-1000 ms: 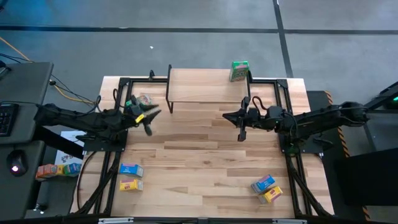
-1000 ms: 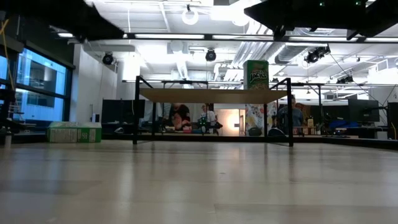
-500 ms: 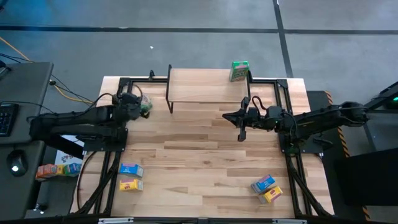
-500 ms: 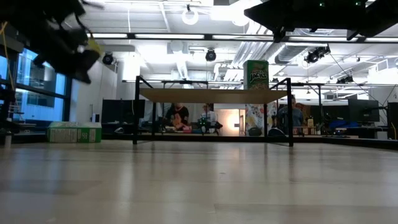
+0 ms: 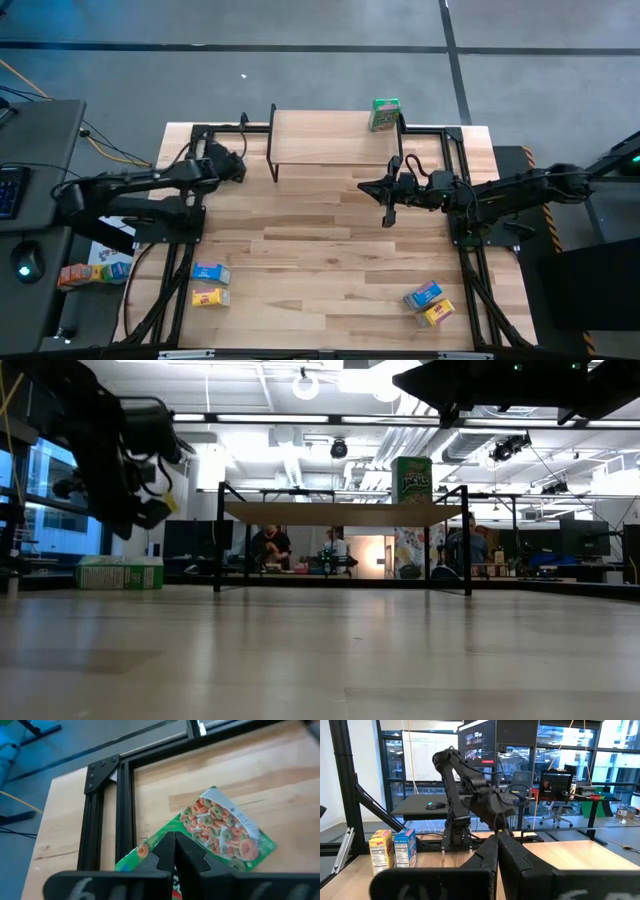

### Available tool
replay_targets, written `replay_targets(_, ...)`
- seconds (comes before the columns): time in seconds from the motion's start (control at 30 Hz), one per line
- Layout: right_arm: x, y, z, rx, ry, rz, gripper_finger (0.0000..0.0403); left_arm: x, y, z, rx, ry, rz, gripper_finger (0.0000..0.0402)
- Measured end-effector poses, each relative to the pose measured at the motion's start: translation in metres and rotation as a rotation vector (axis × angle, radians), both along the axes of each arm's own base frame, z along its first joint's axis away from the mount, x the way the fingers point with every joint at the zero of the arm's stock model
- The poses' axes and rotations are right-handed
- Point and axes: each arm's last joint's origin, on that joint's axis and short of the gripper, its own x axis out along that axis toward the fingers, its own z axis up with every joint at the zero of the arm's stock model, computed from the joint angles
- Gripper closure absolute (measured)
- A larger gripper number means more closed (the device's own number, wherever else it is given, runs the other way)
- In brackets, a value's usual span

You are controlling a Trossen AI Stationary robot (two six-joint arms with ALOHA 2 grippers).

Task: Stack cereal on shelf
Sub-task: Move the green cereal box to the center of the table

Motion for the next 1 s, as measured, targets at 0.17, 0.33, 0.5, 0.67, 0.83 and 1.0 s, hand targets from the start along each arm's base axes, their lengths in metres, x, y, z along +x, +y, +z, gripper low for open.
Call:
replay_targets(0.17,0.000,0.000,0.000,0.000,0.004,0.000,0.0402,0.008,0.009,-0.014,-0.041,0.066,-0.007,0.0401)
replay_targets(0.33,0.000,0.000,-0.001,0.000,0.007,0.000,0.0402,0.009,0.014,-0.024,-0.074,0.122,0.014,0.0401)
replay_targets(0.5,0.000,0.000,-0.001,0.001,0.011,-0.001,0.0402,0.010,0.015,-0.028,-0.136,0.135,-0.023,0.0401)
replay_targets(0.67,0.000,0.000,-0.001,0.001,0.011,-0.001,0.0402,0.012,0.011,-0.029,-0.219,0.109,-0.076,0.0401)
replay_targets(0.83,0.000,0.000,-0.001,0.001,0.011,-0.001,0.0402,0.013,0.001,-0.030,-0.271,0.127,-0.105,0.0401)
replay_targets(1.0,0.000,0.000,-0.001,0.001,0.011,-0.001,0.0402,0.018,-0.014,-0.031,-0.306,0.101,-0.165,0.0401)
